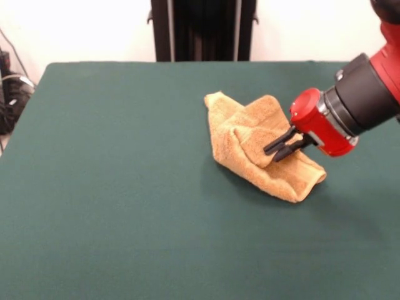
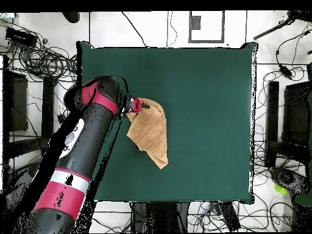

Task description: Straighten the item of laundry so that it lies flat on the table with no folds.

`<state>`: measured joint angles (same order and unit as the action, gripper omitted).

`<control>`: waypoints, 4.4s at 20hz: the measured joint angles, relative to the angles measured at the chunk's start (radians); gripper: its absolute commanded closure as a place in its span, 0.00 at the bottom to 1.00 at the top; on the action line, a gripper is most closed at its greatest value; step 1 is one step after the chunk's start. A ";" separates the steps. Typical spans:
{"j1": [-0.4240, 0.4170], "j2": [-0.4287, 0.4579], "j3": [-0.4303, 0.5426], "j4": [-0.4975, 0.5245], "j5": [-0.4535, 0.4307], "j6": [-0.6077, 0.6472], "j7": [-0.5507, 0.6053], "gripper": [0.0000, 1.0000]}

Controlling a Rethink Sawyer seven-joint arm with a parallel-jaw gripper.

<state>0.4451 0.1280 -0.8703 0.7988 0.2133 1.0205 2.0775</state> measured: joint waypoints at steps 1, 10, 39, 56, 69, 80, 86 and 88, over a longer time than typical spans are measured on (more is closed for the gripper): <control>-0.002 -0.028 0.027 0.026 0.001 -0.018 0.000 1.00; -0.269 -0.377 0.350 0.356 -0.067 -0.356 -0.056 1.00; -1.255 -0.504 1.265 0.649 -0.666 -0.636 -0.618 0.00; -0.707 -0.679 1.039 0.620 -0.742 -0.430 -0.618 0.00; -0.569 -0.716 0.884 0.511 -0.795 -0.336 -0.602 0.00; -0.409 -0.529 0.637 0.414 -0.848 -0.409 -0.393 0.00; -0.318 -0.415 0.534 0.387 -0.826 -0.400 -0.207 0.00; -0.290 -0.378 0.505 0.378 -0.814 -0.384 -0.142 0.00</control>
<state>0.1547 -0.2501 -0.3655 1.1768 -0.6003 0.6363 1.9352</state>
